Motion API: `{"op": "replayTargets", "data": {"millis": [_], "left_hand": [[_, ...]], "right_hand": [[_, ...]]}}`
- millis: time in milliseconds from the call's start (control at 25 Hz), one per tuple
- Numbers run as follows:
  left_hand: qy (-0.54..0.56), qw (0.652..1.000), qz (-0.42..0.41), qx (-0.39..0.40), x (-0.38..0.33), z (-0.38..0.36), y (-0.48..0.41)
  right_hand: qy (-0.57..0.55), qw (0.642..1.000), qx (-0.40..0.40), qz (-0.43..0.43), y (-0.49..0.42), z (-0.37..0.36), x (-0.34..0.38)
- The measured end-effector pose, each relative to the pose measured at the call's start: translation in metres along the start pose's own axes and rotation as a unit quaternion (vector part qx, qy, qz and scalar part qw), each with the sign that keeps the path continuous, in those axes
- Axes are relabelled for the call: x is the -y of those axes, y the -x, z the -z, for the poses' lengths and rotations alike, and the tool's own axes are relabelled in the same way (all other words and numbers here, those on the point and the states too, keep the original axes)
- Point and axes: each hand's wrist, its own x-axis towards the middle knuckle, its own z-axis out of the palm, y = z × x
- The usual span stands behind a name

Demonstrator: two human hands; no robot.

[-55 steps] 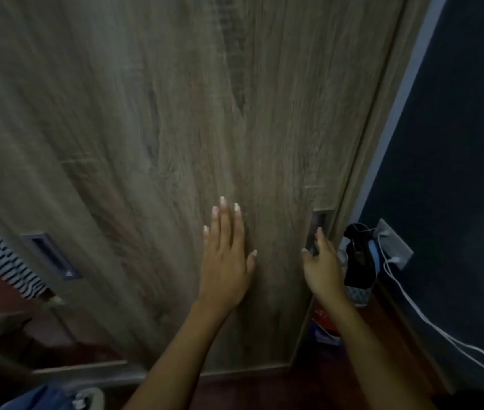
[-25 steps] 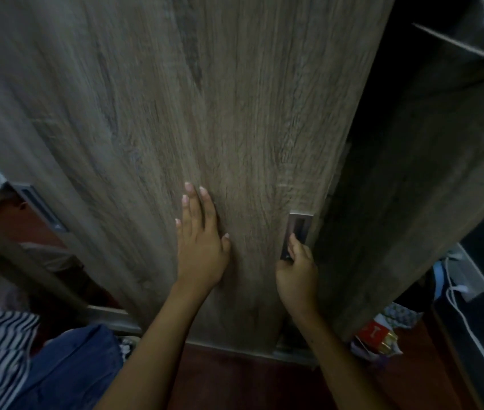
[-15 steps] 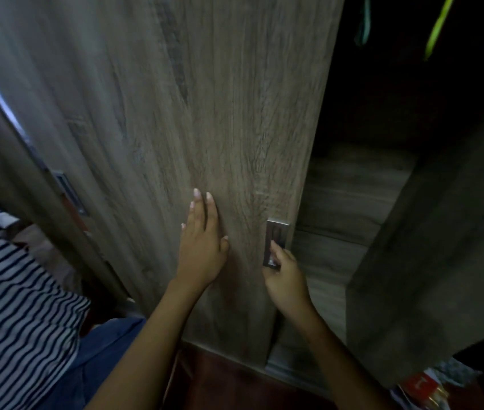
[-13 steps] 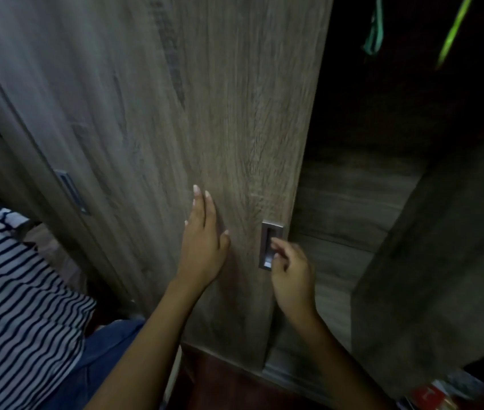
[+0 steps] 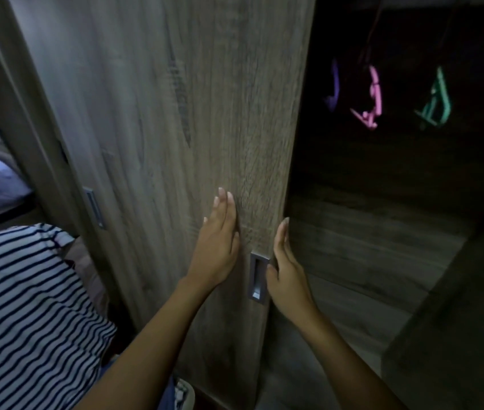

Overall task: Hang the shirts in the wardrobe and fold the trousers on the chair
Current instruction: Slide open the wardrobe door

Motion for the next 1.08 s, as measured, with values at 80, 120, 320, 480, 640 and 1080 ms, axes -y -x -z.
{"op": "replayTargets", "data": {"millis": [80,120,320,480,640,1080], "left_hand": [[0.004,1.000,0.012,0.000,0.009,0.005,-0.003],[0.007,1.000,0.021,0.000,0.014,0.009,-0.005],[0.004,0.999,0.044,0.002,0.037,0.025,-0.013],[-0.003,0.998,0.062,0.016,0.054,0.038,-0.018],[-0.016,0.998,0.052,0.030,0.063,0.045,-0.020],[-0.007,0.997,0.051,0.053,0.060,0.071,-0.006]], "right_hand": [[0.000,1.000,0.025,-0.013,-0.008,-0.006,0.006],[-0.002,0.999,0.036,-0.021,-0.012,-0.009,0.010],[-0.002,0.999,0.050,0.013,-0.035,-0.033,0.023],[0.012,0.998,0.059,0.016,-0.049,-0.052,0.031],[0.021,0.999,0.045,-0.005,-0.052,-0.066,0.037],[0.105,0.988,0.030,-0.113,-0.043,-0.074,0.064]]}}
